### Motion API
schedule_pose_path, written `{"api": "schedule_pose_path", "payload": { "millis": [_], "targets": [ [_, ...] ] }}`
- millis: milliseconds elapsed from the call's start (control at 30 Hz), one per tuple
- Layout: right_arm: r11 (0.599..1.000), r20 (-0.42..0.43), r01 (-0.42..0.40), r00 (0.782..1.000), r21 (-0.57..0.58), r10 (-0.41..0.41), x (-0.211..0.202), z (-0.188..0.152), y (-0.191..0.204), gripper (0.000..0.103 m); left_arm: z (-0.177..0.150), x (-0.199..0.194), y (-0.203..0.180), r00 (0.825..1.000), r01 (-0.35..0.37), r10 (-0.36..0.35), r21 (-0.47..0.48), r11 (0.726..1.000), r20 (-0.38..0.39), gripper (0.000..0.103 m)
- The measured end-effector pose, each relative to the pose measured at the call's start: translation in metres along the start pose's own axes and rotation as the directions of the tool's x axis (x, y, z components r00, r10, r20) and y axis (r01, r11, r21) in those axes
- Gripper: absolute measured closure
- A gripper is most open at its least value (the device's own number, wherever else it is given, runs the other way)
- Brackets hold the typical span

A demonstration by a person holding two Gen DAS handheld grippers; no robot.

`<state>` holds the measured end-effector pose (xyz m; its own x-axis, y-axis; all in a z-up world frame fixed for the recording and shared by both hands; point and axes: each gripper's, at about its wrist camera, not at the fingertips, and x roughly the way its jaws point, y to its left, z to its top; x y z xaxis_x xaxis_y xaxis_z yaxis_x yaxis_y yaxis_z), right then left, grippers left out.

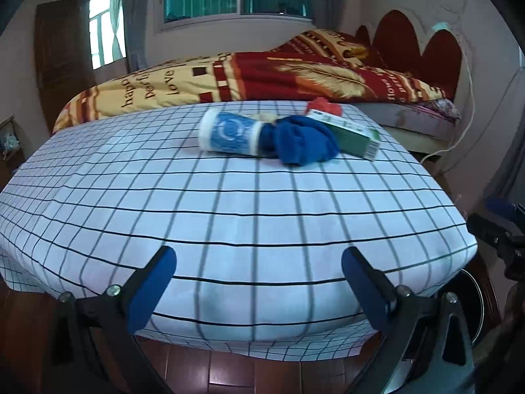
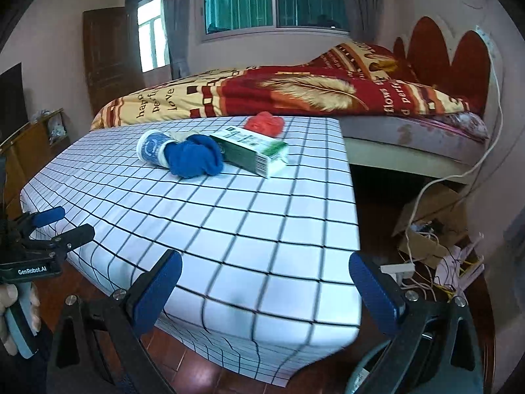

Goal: Collect trash
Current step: 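Move both tools back from the bin to the table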

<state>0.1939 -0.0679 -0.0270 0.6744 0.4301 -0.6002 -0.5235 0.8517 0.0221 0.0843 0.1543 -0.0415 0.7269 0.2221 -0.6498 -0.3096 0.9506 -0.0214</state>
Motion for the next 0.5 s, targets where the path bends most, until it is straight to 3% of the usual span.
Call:
{"api": "schedule_pose_path", "payload": {
  "millis": [300, 500],
  "targets": [
    [1.000, -0.046, -0.001, 0.999, 0.002, 0.001, 0.038, 0.012, 0.023, 0.000, -0.001, 0.015, 0.022, 1.000, -0.019, 0.018, -0.032, 0.999, -0.025, 0.002],
    [0.997, -0.066, 0.055, 0.996, 0.050, -0.052, 0.071, 0.036, 0.016, 0.000, 0.013, 0.026, 0.038, 0.999, -0.051, 0.050, -0.049, 0.997, -0.020, 0.002]
  ]
}}
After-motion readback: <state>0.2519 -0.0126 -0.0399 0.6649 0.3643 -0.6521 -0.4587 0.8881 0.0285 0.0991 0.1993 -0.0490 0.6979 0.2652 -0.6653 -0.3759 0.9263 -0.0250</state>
